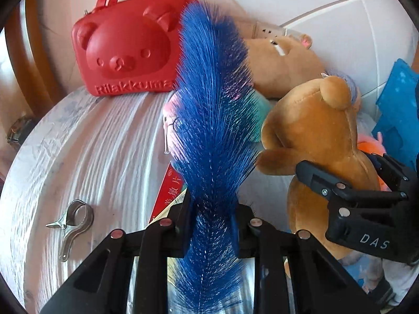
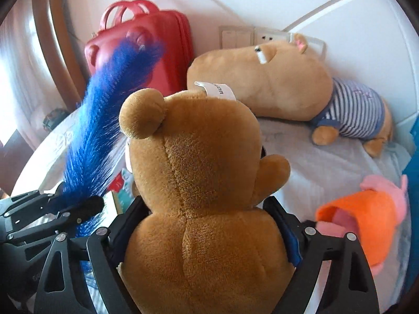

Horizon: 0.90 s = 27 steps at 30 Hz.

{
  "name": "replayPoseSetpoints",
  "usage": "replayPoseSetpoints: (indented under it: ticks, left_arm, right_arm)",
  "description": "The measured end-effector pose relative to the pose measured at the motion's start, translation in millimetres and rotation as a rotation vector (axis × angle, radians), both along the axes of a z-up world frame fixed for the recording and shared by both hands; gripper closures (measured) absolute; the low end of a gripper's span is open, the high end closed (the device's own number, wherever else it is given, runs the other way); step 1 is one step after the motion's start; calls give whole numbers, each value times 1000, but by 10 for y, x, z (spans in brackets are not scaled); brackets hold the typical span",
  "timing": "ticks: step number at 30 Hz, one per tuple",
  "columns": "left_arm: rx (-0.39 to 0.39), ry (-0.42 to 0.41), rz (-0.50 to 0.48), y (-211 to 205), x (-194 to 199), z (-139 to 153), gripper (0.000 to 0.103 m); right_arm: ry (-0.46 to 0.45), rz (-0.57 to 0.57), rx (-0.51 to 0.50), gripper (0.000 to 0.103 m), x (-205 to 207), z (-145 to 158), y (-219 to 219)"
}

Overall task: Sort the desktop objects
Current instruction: 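Lift the feather duster with left tool while right tool lifts the teddy bear, then carry the feather duster with left tool while right tool carries the teddy bear to the blue crate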

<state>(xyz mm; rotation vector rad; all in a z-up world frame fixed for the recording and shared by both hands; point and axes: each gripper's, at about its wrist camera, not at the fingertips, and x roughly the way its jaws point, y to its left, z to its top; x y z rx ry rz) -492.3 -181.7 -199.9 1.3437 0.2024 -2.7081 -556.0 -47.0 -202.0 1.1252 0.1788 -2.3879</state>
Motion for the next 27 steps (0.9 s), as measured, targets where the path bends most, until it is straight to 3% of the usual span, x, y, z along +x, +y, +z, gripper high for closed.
replayPoseSetpoints:
  ticks: [14, 27]
  left_arm:
    - [-2, 96, -56, 293, 533, 640, 81]
    - [2, 243, -202, 690, 1192, 1425, 81]
  right_arm:
    - [113, -51, -30, 13, 533, 729, 279]
    - [280, -186, -40, 13, 1445, 1661, 722]
